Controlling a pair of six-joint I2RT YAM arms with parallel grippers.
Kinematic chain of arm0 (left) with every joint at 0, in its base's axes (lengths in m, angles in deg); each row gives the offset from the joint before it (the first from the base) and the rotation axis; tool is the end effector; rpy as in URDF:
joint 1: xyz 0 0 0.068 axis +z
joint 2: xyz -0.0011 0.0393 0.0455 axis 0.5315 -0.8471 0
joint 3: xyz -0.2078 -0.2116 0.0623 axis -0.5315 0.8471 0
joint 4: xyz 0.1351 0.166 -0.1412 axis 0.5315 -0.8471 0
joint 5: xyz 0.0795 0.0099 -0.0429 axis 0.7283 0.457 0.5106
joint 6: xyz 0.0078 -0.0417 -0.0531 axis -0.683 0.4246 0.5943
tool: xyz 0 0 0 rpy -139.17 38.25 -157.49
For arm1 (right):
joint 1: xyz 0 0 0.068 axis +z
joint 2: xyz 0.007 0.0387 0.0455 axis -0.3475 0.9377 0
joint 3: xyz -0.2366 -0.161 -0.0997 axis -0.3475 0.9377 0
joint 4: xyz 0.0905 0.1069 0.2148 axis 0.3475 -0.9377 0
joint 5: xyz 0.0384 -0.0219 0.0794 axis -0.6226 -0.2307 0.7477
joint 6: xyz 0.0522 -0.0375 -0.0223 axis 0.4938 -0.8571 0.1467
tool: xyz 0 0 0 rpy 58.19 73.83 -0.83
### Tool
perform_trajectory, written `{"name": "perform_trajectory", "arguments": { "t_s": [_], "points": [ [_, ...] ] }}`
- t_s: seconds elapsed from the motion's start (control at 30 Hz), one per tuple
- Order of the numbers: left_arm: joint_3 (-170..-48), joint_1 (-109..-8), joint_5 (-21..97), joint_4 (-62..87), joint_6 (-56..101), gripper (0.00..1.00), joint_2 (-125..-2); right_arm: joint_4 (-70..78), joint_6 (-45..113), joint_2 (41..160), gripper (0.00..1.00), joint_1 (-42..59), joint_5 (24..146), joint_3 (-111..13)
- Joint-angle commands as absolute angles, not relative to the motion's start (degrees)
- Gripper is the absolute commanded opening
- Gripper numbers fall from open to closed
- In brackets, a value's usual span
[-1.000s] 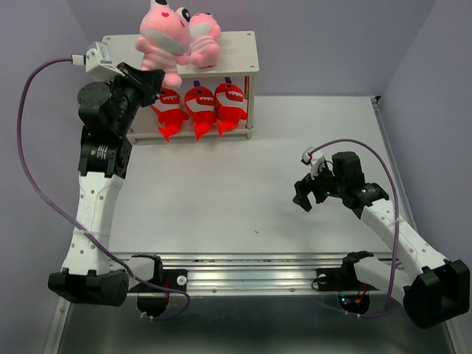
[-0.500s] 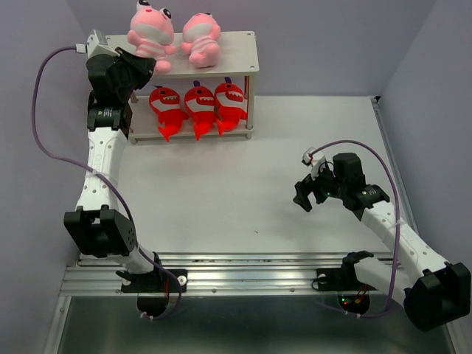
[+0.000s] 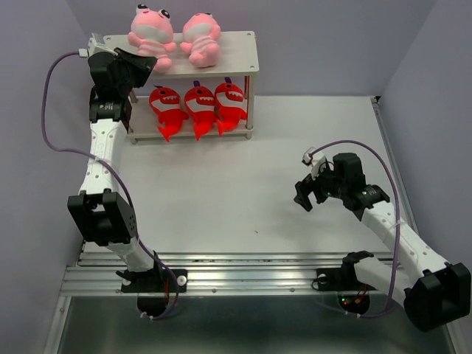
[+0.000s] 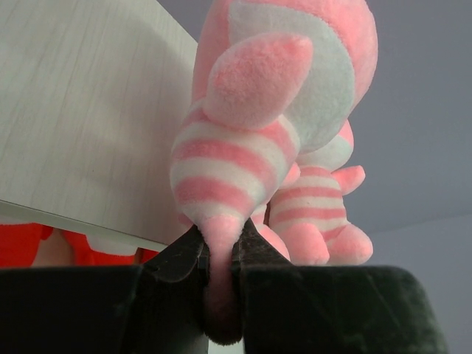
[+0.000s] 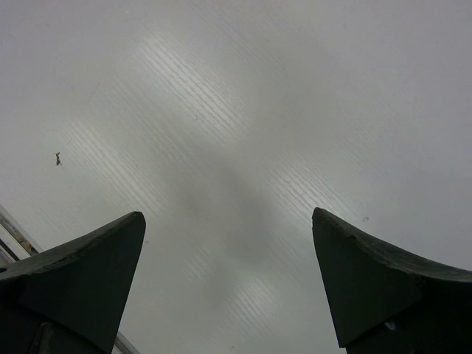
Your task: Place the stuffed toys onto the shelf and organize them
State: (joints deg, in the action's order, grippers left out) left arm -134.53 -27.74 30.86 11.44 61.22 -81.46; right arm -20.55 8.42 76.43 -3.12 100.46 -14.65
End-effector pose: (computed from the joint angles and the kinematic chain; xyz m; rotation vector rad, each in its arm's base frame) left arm 0.3994 0.0159 0.4967 -0.4993 1.4583 -0.8418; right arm 0.1837 0.0795 0.2732 -0.8908 2.0676 0.4480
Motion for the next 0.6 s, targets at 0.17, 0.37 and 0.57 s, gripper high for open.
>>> {"name": "perform_trajectory", "arguments": {
  "t_s": [0.17, 0.37, 0.57],
  "points": [
    [-136.51, -27.53, 28.44, 16.86, 65.76, 0.14, -80.54, -18.04, 7.46, 75.56, 1.00, -3.46, 99.64, -14.11],
    [-135.72, -27.53, 27.56, 17.83, 66.29, 0.40, -80.19, -18.04, 7.46, 75.56, 1.00, -3.46, 99.47, -14.11],
    [-134.75, -27.27, 26.07, 18.53, 67.25, 0.48, -80.36, -18.04, 7.46, 75.47, 1.00, -3.99, 99.47, -14.02]
  ]
}}
